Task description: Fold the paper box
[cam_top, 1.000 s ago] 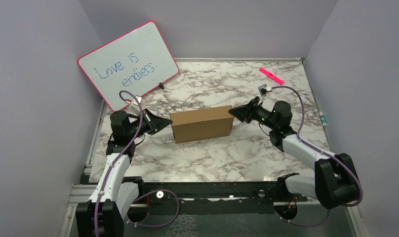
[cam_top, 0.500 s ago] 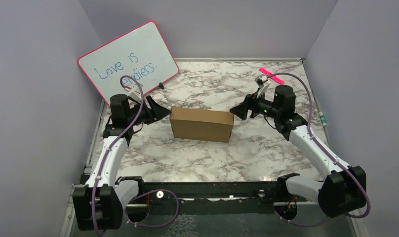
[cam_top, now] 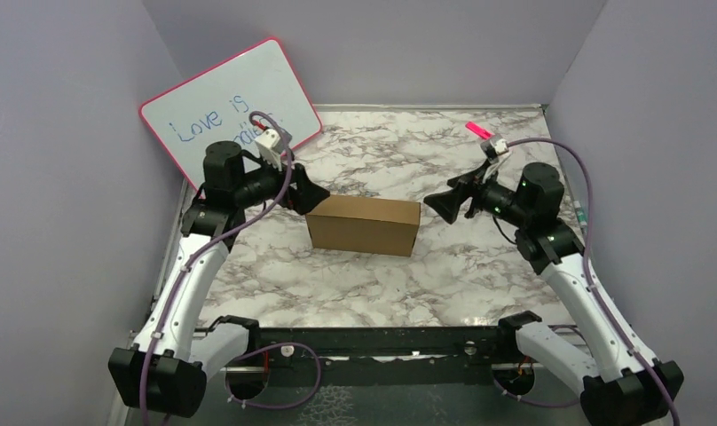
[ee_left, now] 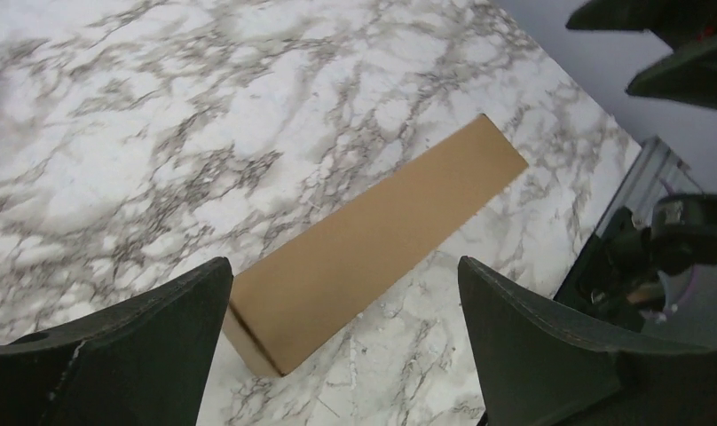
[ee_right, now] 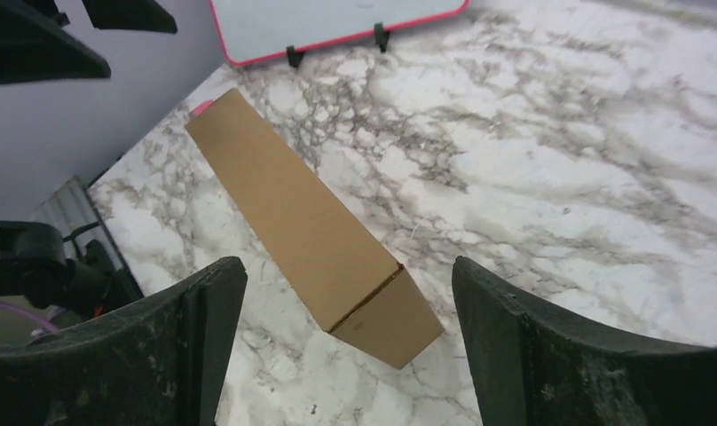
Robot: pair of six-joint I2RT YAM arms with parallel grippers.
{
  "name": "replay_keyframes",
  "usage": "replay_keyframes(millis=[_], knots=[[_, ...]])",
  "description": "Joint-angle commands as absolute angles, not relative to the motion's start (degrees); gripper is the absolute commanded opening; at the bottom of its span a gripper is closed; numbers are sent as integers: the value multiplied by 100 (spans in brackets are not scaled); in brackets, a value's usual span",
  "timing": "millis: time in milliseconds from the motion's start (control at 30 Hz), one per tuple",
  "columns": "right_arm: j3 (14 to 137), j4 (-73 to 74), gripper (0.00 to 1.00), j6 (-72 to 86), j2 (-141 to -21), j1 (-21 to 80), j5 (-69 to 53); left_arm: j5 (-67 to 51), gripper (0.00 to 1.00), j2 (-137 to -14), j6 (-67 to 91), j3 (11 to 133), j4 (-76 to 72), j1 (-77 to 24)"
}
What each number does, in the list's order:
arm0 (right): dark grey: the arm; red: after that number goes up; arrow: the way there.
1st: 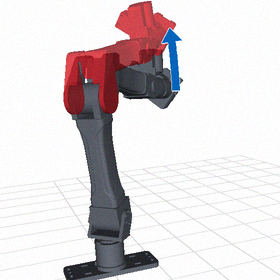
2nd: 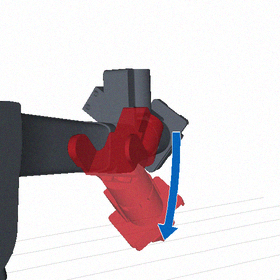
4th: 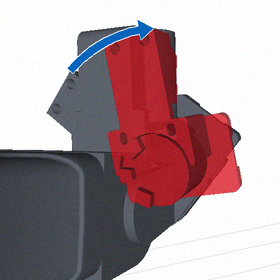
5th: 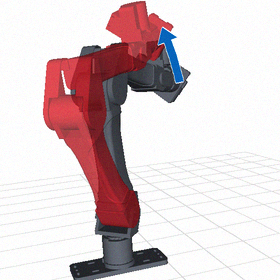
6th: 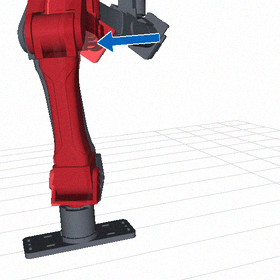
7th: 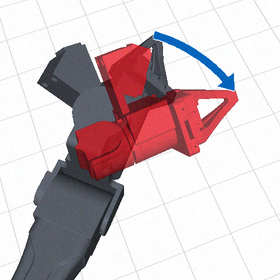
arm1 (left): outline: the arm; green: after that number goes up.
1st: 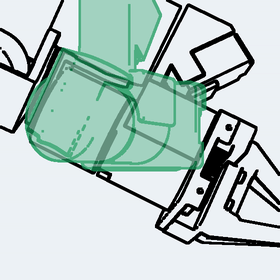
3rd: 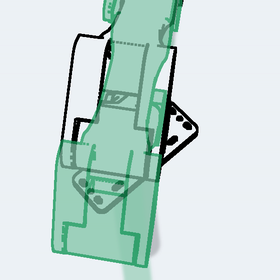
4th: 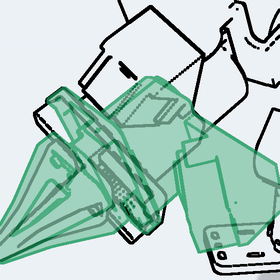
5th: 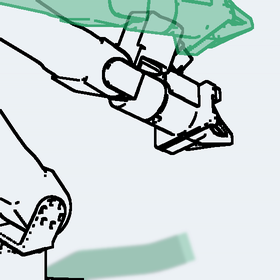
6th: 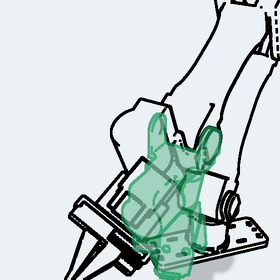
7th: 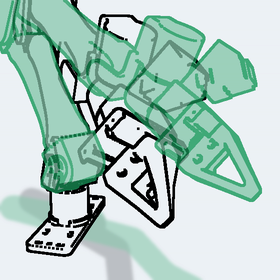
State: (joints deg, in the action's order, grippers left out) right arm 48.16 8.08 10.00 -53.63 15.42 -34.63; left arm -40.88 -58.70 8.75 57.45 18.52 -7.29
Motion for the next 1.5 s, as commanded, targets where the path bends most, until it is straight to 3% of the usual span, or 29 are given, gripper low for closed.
replay_keyframes(millis=[0, 367, 567, 1100, 1233, 1467], knots=[[4796, 1058, 93, 903, -4560, 1573, -2649, -4290, 99, -5913, -664, 6086, 2118, -1529], [4272, 1178, 95, 499, -3046, 1578, -1760, -3908, 99, -6930, -3435, 6920, 3316, -2898], [3975, 1188, 95, 431, -2623, 1579, -1523, -3681, 99, -7349, -4574, 7010, 3543, -3151], [3728, 1068, 95, 414, -2266, 1578, -1559, -3695, 92, -8537, -5096, 7563, 4422, -3417], [3711, 1044, 95, 413, -2233, 1573, -1580, -3498, 83, -8826, -5052, 7717, 4422, -3460], [3668, 1018, 95, 396, -2143, 1580, -1548, -2527, 53, -8881, -4808, 7935, 4124, -3741]])
